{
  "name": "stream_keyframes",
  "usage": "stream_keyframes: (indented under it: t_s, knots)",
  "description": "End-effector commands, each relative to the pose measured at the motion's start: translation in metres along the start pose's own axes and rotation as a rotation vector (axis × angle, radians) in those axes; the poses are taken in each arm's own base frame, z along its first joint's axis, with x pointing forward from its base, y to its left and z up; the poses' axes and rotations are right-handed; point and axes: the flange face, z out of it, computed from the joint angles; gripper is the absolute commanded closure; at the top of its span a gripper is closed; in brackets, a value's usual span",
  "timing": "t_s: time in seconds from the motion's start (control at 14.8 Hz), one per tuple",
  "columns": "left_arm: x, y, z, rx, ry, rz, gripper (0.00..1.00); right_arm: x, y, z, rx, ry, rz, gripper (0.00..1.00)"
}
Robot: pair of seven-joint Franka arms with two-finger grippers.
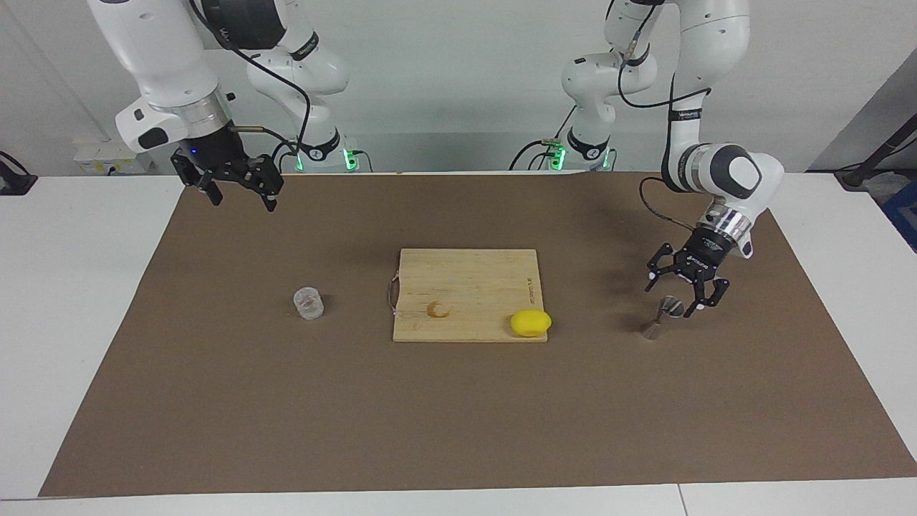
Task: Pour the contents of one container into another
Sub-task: 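Reach the left gripper to the small metal cup and grasp it, then carry the metal cup with the left gripper onto the wooden board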
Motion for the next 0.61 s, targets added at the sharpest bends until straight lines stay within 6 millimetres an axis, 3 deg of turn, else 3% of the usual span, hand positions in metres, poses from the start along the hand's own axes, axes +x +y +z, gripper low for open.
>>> stream_keyframes:
  t_s: [0.0, 0.27, 0.34, 0.47, 0.54]
  knots:
    - [0.0013, 0.0023, 0.0009, -0.024, -0.003, 0.000, 0.16, 0.0010, 0.0031, -0.0011, -0.013, -0.008, 0.015, 0.00]
    - [0.0033, 0.0053, 0.0024, -0.039, -0.004, -0.014, 0.31, 0.0010, 0.0031, -0.0011, -0.013, -0.008, 0.017, 0.00]
    - [0.0029, 0.0069, 0.0024, -0.041, -0.005, -0.013, 0.43, 0.0010, 0.0031, -0.0011, -0.013, -0.008, 0.017, 0.00]
    - [0.0053, 0.0108, 0.0034, -0.044, -0.003, -0.019, 0.91, 0.0010, 0.0031, -0.0011, -0.013, -0.008, 0.017, 0.00]
    - [0.0019, 0.0123, 0.0053, -0.043, -0.007, -0.011, 1.00, 0.0010, 0.0031, -0.0011, -0.013, -0.008, 0.015, 0.00]
